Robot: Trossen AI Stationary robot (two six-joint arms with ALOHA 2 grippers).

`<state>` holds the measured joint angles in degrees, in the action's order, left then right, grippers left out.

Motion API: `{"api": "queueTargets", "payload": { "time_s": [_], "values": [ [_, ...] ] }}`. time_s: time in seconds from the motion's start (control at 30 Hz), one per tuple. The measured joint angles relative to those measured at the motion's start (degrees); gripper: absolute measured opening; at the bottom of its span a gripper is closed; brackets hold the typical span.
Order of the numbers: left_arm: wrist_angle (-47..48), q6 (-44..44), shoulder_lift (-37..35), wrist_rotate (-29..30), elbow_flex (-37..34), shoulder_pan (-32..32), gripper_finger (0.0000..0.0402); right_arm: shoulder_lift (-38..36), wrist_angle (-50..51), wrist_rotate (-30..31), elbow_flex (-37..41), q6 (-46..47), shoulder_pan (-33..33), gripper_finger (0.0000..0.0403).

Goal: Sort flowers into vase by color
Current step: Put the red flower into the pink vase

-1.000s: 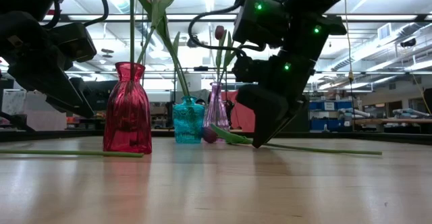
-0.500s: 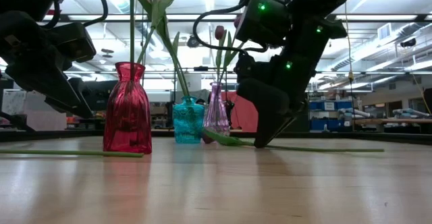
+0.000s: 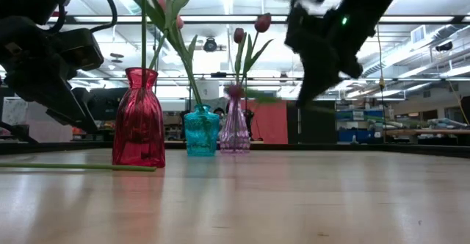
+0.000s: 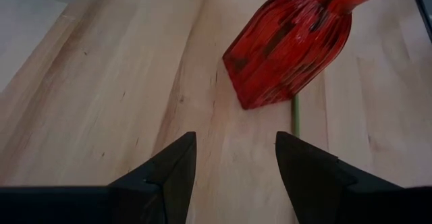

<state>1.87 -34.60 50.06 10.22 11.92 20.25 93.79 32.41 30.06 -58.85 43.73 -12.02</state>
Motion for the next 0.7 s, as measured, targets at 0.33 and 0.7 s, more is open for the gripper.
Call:
{"api": "queueTargets", "payload": {
  "time_s": [0.33,0.7],
  "values": [
    [-3.63,1.2,0.0,2.83,-0.02,0.0,0.0209,-6.7,-44.21,18.24,10.81,-22.11,-1.47,0.0006],
    [-7.63,6.05,0.0,9.85,-0.04,0.0,0.0209,3.78,-103.17,-1.6,12.66,-59.75,9.35,0.0006]
  ]
}}
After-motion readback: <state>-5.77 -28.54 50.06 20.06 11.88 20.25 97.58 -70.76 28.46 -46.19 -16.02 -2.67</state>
